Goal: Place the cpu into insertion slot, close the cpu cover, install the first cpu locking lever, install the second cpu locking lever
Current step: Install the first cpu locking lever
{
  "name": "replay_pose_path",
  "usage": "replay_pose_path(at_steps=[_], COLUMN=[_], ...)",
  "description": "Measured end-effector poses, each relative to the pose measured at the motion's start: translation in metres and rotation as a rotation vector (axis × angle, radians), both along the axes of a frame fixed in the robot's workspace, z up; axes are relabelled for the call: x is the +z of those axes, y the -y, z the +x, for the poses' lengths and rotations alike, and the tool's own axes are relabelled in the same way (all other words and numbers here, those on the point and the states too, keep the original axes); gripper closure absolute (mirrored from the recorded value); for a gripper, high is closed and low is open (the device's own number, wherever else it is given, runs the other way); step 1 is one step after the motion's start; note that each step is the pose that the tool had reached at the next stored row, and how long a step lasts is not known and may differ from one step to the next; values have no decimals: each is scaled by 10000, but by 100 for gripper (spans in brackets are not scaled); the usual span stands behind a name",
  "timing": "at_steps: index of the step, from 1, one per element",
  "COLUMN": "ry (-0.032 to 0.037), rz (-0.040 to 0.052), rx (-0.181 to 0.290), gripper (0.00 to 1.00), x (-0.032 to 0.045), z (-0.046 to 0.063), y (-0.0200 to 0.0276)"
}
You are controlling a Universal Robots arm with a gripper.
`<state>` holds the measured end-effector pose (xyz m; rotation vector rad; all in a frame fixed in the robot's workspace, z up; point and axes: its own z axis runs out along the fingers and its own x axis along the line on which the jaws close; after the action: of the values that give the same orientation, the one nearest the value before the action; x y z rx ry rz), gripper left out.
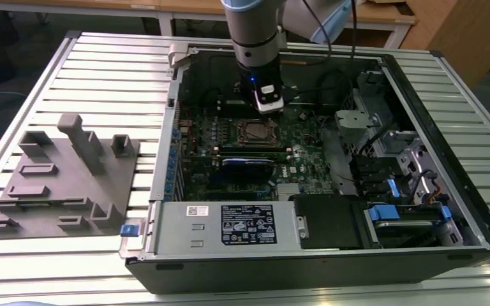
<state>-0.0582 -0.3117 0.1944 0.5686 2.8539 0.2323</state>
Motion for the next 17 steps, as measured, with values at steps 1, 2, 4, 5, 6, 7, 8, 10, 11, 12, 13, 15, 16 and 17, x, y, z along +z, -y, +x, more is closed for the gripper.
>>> replay_pose_path(at_steps=[1, 2, 4, 5, 6, 7, 8, 10, 11, 12, 13, 15, 16, 17], ry=[16, 19, 21, 22, 21, 20, 20, 21, 21, 22, 22, 21, 21, 21], rz=[-10, -9, -6, -5, -6, -6, -4, 1, 3, 6, 9, 14, 22, 35], rx=[0, 0, 1, 0, 0, 0, 0, -1, 0, -1, 0, -2, -6, -16], gripper=[89, 89, 89, 89, 89, 89, 89, 89, 89, 89, 89, 89, 89, 89], x=[1, 0, 0, 1, 6, 13, 22, 42, 51, 59, 64, 67, 67, 67], z=[-6, -9, -10, -11, -11, -12, -12, -12, -11, -11, -11, -13, -15, -18], y=[0, -1, -1, -2, -2, -3, -5, -9, -12, -16, -22, -40, -49, -55])
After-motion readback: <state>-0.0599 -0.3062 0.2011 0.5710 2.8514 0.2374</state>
